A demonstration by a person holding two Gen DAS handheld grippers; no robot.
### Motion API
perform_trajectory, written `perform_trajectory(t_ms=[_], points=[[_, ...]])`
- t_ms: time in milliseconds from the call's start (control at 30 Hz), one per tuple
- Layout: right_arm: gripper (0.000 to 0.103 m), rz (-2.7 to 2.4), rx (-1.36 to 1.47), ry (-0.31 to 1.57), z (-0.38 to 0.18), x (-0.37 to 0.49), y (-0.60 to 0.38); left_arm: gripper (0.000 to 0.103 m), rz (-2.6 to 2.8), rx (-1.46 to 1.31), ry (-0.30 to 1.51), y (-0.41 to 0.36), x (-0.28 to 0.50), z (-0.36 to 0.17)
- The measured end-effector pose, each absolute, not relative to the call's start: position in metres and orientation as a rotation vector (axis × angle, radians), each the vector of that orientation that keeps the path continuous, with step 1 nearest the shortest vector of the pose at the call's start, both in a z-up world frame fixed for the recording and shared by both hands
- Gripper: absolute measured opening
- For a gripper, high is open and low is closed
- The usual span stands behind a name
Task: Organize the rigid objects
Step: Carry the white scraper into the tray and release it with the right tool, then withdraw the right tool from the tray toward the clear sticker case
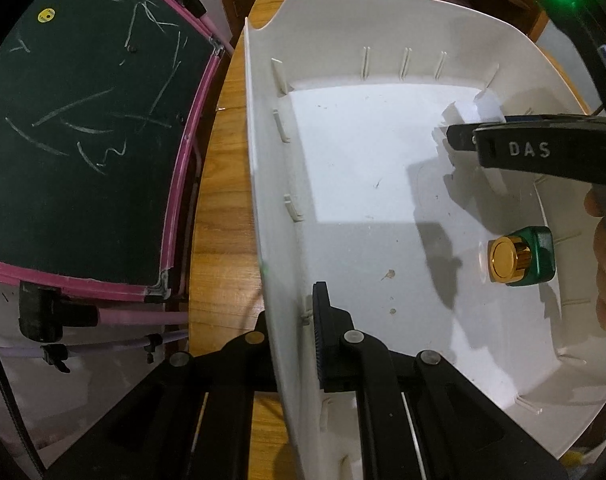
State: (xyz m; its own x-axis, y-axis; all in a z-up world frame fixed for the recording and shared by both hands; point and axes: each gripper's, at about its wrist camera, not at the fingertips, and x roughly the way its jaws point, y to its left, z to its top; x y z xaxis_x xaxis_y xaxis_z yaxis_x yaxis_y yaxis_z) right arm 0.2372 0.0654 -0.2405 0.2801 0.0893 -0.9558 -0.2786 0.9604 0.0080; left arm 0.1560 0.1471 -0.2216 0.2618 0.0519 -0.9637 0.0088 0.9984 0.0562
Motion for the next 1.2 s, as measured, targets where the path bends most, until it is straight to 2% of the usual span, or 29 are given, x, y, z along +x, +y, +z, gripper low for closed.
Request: perform_trajectory(t_ms=[200, 300, 533, 1033, 1200], points=[[0.058, 0.252, -0.179, 1.268, -0.246, 0.233, 0.066, 0.008, 0.028, 0.056, 1.301, 0.149, 0.157, -0.224], [0.067, 0.265, -0.164, 1.258, -0.243, 0.23, 0.066, 0.008, 0.027, 0.054, 1.303, 0.15, 0.158, -0.224], [0.068, 0.282, -0.128, 1.182, -0.222, 0.22, 0.063, 0.008, 0.026, 0.057, 1.301, 0.149, 0.157, -0.224], [0.068, 0.309, -0.025, 0.883, -0.109, 0.141, -0.001, 0.008, 0.033, 0.06, 1.309, 0.146, 0.157, -0.223], [0.068, 0.259, -0.058, 0.832, -0.092, 0.112, -0.043, 0.01, 0.044, 0.08, 1.336, 0.143, 0.157, -0.229]])
